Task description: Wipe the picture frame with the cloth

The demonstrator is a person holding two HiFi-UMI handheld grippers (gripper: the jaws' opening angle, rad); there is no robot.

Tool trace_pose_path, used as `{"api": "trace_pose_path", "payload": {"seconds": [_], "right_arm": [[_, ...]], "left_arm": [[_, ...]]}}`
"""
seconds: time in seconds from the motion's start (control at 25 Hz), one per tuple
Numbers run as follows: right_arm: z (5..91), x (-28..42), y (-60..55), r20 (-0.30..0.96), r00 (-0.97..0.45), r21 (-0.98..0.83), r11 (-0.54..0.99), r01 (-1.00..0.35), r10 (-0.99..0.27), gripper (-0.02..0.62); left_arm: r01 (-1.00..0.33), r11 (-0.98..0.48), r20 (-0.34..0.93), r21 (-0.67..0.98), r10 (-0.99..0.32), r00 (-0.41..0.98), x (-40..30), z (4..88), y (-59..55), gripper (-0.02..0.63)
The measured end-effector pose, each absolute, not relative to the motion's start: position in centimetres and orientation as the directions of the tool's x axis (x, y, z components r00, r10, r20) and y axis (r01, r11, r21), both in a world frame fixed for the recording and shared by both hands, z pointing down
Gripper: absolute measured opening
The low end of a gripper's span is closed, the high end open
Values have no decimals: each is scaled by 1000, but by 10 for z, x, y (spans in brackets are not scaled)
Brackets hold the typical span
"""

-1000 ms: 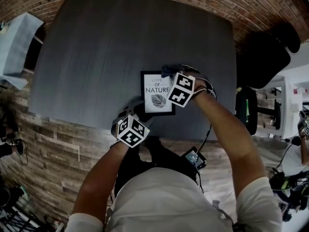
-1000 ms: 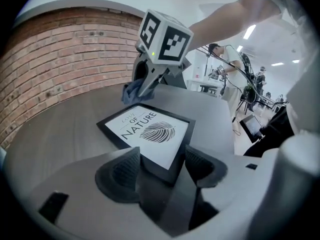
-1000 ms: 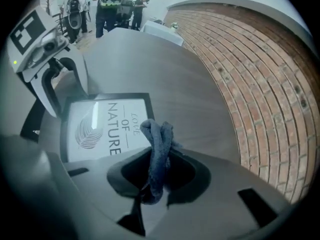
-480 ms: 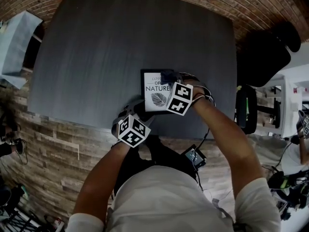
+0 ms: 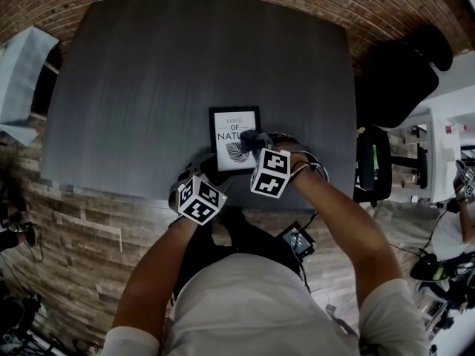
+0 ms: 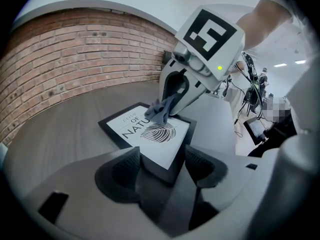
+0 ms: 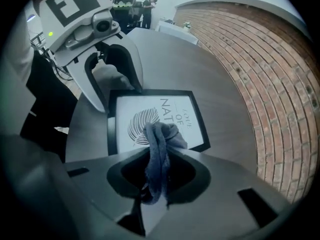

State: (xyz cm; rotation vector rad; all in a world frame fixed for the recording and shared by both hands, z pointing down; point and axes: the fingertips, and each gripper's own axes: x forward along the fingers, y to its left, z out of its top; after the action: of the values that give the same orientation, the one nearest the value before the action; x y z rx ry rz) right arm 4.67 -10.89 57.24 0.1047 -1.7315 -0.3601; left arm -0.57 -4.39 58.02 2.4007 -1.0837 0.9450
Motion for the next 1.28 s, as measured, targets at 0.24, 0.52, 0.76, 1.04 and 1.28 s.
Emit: {"api": "trace_pose_path", "payload": {"seconds": [0.24, 0.52, 0.76, 1.04, 1.28], "right_arm": [[574, 54, -80, 956, -195, 245, 961, 128, -218, 91], [571, 63, -49, 969, -195, 185, 972, 148, -154, 91], [570, 68, -37, 963, -221, 181, 979, 97, -156, 91], [549, 70, -16, 953, -300, 45, 999, -3, -44, 91], [503, 56, -17, 863, -502, -31, 984, -175, -62, 91]], "left_arm": [[-764, -643, 695, 41, -531, 485, -6, 581, -44, 290], [-768, -639, 700, 42, -531, 479, -5, 581, -45, 290], [-770, -637, 703, 44, -528, 477, -5, 581, -45, 288], [-761, -646, 703, 65, -512, 494, -5, 580, -44, 287], [-768, -624, 668, 141, -513, 540, -15, 564, -33, 285]]}}
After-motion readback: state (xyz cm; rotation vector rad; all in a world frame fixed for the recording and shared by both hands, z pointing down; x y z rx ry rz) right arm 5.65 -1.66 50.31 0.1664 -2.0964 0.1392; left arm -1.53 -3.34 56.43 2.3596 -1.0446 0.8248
